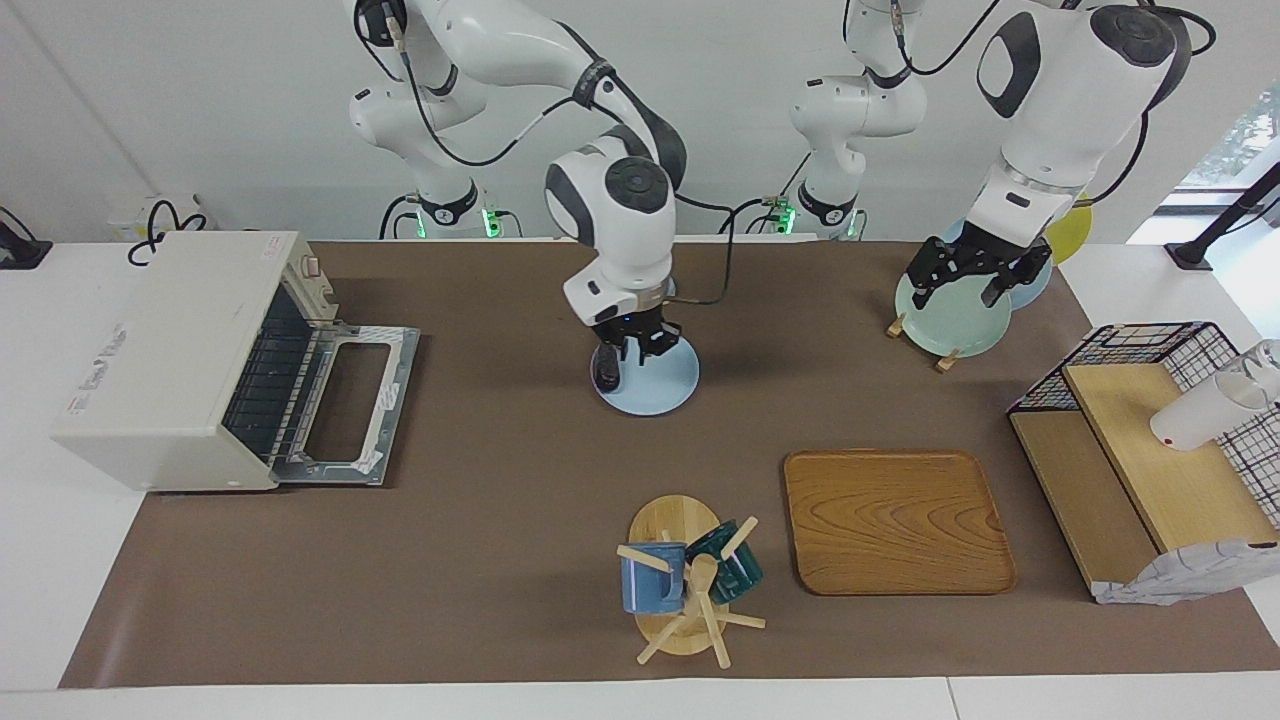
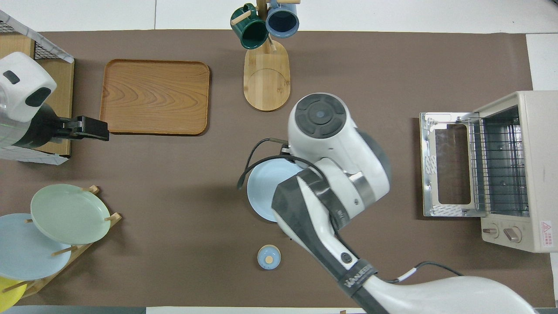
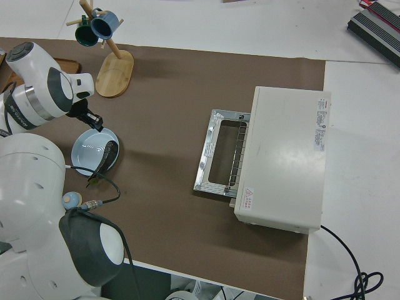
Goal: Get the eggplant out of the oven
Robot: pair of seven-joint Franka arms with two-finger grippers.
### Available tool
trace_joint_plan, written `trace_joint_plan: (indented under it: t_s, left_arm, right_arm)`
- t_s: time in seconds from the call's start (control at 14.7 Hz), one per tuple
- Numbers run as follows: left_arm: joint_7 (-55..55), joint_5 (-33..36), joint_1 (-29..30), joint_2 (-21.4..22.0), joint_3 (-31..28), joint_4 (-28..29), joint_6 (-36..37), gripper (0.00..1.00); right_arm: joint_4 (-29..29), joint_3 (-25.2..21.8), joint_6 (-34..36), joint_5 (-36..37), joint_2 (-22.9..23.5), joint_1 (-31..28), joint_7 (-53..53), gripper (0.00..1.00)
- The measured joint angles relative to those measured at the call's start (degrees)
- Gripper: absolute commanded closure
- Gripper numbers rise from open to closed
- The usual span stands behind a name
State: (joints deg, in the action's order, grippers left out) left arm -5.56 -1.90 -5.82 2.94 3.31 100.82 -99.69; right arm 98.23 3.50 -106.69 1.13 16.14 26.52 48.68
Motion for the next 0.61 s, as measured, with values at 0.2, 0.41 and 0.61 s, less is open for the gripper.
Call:
trace_joint_plan:
  t_s: [0.2, 0.41, 0.61]
  left_arm:
    - [-2.51, -0.68, -3.90, -0.12, 0.33, 1.38, -0.63, 0.00]
    - [-7.99, -2.36, -10.14, -0.40, 0.56, 3.81, -3.61, 0.00]
    - [-17.20, -2.45, -18.39, -2.22, 0.80, 6.38, -8.98, 0.00]
  right_arm:
    - [6.84, -0.04, 1.81, 5.27, -3.11, -4.23, -2.08, 1.00]
    - [12.68, -0.03, 1.78, 7.56, -4.90, -7.64, -2.43, 1.00]
    - [17.80, -0.06, -2.33, 10.95, -6.14, -14.11, -9.15, 1.00]
